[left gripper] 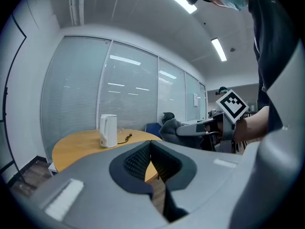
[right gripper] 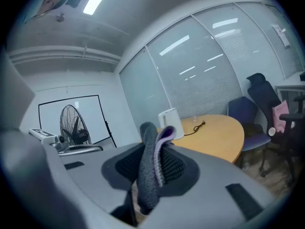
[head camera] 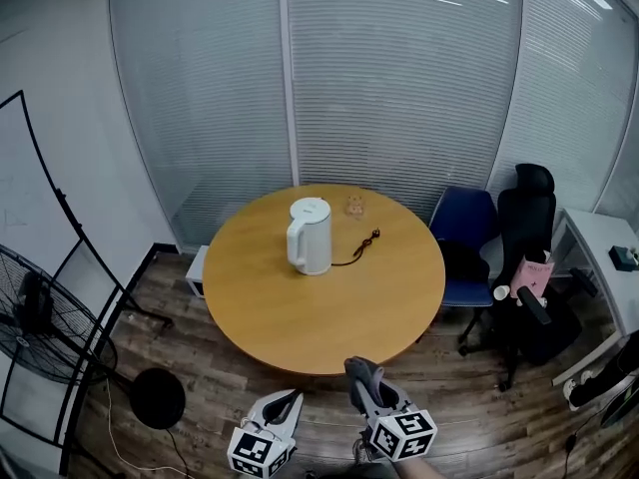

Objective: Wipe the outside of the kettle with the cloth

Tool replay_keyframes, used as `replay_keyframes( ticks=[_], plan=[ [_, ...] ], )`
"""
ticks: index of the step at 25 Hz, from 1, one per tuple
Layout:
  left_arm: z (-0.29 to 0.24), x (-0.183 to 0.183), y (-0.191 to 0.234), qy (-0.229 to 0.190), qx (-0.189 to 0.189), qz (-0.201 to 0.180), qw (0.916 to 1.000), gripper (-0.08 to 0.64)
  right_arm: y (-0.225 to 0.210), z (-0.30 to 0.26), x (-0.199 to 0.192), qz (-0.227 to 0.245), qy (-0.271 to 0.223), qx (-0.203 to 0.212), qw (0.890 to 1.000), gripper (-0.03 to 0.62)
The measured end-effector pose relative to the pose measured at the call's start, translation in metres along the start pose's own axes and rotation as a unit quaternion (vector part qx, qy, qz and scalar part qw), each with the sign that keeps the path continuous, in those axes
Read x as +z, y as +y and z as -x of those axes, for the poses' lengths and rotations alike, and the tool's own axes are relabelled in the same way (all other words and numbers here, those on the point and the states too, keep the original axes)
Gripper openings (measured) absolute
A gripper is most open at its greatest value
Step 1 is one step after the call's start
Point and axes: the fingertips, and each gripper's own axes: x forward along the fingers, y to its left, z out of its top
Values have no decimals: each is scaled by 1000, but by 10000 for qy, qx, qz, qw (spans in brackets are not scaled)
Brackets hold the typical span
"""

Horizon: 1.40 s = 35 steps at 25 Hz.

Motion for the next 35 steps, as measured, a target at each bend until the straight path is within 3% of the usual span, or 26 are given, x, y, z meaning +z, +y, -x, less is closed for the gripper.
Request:
replay_keyframes(
  ticks=[11,19,26,35],
  plan=[
    [-92,16,-8,-76,604,53,9981,11,-84,-35,41,163,147,567,9981,87],
    [-123,14,6,43,908,157,9957,11,-112,-65,46,132,309,780,9964,87],
    [-151,15,49,101,871,177,9960,11,-124,-104,52,12,344,614,9975,87],
    [-196,25,122,172,506,126,9985,11,-131,-177,74,-183,209,230,9993,87]
  ],
)
